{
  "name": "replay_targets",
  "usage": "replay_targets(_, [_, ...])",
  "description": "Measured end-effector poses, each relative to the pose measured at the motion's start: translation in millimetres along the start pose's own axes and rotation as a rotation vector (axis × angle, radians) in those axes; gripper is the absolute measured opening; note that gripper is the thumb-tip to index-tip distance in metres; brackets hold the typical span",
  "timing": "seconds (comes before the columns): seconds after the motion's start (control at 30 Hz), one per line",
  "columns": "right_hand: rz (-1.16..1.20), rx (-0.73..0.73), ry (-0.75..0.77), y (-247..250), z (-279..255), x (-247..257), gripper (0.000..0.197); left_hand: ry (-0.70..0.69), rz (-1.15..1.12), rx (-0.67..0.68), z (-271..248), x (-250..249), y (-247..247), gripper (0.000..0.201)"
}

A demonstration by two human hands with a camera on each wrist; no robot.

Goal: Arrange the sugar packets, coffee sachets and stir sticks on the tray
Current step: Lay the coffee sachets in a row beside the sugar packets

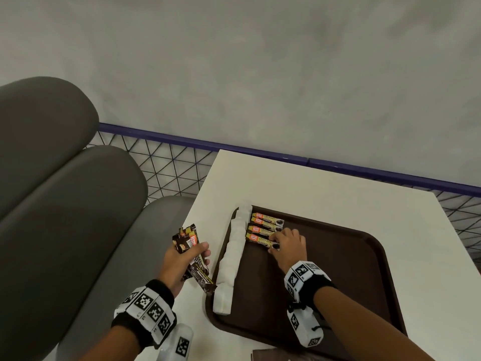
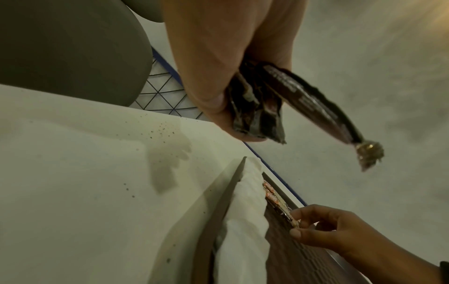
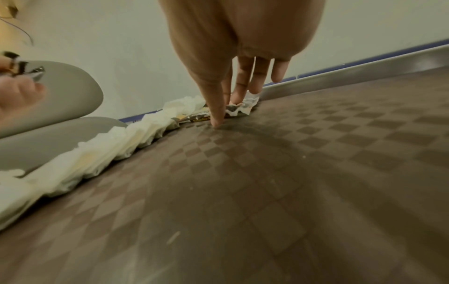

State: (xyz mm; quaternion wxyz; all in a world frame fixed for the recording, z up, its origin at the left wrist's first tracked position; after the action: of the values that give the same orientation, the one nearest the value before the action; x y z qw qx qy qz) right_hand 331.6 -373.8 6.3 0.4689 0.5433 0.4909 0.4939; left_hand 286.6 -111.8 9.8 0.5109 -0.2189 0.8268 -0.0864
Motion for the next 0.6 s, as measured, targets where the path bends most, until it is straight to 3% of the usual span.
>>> replay_targets(0.13, [0.041, -0.037, -0.008, -3.9, 0.5, 1.0, 0.039, -0.005, -0.002, -0.013, 3.8, 0.0, 6.4, 0.036])
replay_targets(0.33, [0.005, -0.085, 0.074, -5.6, -0.3, 10.2, 0.027, 0.007, -0.006, 0.003, 5.9, 2.8, 0.8, 0.036])
replay_targets(0.6, [-0.018, -0.106, 0.065, -5.8, 6.6, 11.5, 0.028, 0.01, -0.012, 0.04, 2.0, 0.5, -7.4, 0.031])
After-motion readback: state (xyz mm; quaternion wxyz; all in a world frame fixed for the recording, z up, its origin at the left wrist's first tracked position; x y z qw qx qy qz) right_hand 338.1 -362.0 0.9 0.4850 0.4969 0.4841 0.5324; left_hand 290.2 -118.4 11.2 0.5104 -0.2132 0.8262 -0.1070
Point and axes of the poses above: each hand's wrist, its own z-axis towards the middle knuckle, its own y-axis out of the back of the hand, x = y × z, the point moved 7 cm from there along z, towards the middle knuckle, and after that the axes turned 9 degrees about -z, right-handed, at the moved point
